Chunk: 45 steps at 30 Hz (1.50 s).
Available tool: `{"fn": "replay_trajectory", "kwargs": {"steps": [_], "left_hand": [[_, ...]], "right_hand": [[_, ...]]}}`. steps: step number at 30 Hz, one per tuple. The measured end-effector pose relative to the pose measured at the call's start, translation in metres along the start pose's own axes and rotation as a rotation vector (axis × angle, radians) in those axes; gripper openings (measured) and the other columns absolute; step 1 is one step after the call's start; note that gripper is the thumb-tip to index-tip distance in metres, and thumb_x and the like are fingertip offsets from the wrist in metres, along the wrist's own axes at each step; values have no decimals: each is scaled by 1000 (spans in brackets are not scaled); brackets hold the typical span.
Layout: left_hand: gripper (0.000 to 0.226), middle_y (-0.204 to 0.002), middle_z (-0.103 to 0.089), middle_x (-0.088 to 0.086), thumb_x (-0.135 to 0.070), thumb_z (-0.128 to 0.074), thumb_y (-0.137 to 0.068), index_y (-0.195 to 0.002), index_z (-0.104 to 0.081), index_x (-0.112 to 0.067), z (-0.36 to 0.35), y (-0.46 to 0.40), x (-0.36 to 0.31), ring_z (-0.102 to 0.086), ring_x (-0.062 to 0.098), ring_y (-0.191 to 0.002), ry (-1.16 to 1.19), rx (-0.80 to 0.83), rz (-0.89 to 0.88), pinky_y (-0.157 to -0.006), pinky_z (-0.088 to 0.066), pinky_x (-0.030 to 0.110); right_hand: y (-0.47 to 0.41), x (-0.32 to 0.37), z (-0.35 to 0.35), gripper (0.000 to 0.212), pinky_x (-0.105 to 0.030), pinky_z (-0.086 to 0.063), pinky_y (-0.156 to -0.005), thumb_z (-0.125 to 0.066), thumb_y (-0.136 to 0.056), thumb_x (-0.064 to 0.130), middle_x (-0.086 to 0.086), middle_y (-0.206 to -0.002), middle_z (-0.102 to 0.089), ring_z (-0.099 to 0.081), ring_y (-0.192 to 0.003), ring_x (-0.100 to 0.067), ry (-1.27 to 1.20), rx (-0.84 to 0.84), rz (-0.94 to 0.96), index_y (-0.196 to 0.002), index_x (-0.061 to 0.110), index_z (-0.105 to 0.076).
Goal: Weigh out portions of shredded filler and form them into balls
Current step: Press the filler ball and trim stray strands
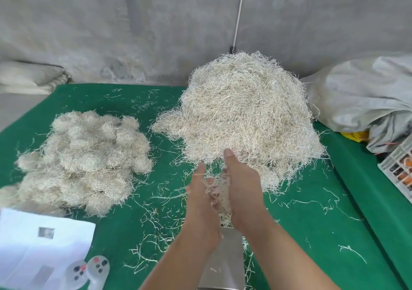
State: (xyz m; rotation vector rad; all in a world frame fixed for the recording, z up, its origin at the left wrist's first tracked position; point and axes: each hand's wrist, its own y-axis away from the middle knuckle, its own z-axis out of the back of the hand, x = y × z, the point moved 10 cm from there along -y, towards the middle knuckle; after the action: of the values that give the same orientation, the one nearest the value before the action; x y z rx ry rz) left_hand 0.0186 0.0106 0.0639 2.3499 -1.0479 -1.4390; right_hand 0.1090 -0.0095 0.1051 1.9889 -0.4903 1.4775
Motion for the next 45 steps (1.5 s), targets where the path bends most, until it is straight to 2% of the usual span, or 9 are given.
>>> {"fn": "replay_trajectory", "kwargs": {"steps": [5,9,13,17,21,28,33,36,45], "left_hand": [[38,-93,-71,10,-59,-61,-95,-86,-76,-25,-11,-4,3,-71,23,-80,140,172,30,-70,-58,34],[34,-103,-75,4,-48,-63,-89,-99,-79,-20,-15,-4,-7,-74,20,-90,156,216,42,-74,-60,32],[56,-71,-65,10,-53,-46,-105,-66,-69,-21,7,-17,-24,-72,24,-73,134,45,-135,-75,-57,39],[40,-72,-56,4,-46,-42,-106,-74,-57,-26,-1,-12,-59,-55,18,-64,-385,-8,-526,-55,-47,33],[37,-137,-33,-27,-74,-22,-94,-129,-34,-68,3,-11,-60,-25,1,-134,-767,-106,-716,-110,-21,28],[49,-125,-66,-28,-76,-45,-94,-139,-47,-56,-8,-17,-18,-62,-6,-119,-274,214,-426,-87,-54,14],[53,-134,-69,-12,-67,-64,-86,-136,-51,-56,16,-34,-27,-63,7,-125,-143,178,-353,-104,-50,34],[38,-108,-77,1,-59,-61,-96,-125,-57,-36,50,-40,-60,-75,16,-96,-355,91,-511,-78,-61,30],[67,-156,-30,8,-23,-54,-104,-159,-18,-28,186,-103,-261,-64,18,-100,-1569,-494,-715,-79,-62,35]], "right_hand": [[21,31,-38,29,-20,-43,-53,-41,-109,37,19,-73,-59,-54,-59,-1,372,139,619,-87,35,-60],[24,36,-38,42,-46,-36,-107,-36,-105,36,8,-140,-34,-39,-126,-15,939,-77,808,-147,38,-43],[13,8,-34,57,-50,-22,-119,-38,-98,71,14,-158,-27,-28,-145,-11,806,179,405,-153,56,-31],[22,-25,-49,43,-39,-53,-94,-56,-89,76,7,-117,-76,-73,-106,-8,-48,304,-127,-110,43,-76],[0,-19,-25,31,-45,-63,-81,-60,-103,39,-13,-96,-78,-76,-88,-30,-192,56,-99,-99,14,-77],[-26,3,-22,63,-30,-39,-50,-53,-107,43,-4,-51,-50,-44,-47,-17,164,-51,206,-47,22,-53],[-33,-14,-58,34,-31,-57,-73,-43,-105,59,5,-90,-70,-67,-86,-17,220,157,207,-86,47,-68],[-38,-31,-80,29,-55,-42,-111,-37,-89,79,5,-142,-47,-47,-135,-23,328,323,121,-112,70,-53],[-54,-80,-106,61,-42,-62,-70,-67,-98,33,7,-130,-51,-71,-88,-39,661,430,43,-146,41,-29]]}}
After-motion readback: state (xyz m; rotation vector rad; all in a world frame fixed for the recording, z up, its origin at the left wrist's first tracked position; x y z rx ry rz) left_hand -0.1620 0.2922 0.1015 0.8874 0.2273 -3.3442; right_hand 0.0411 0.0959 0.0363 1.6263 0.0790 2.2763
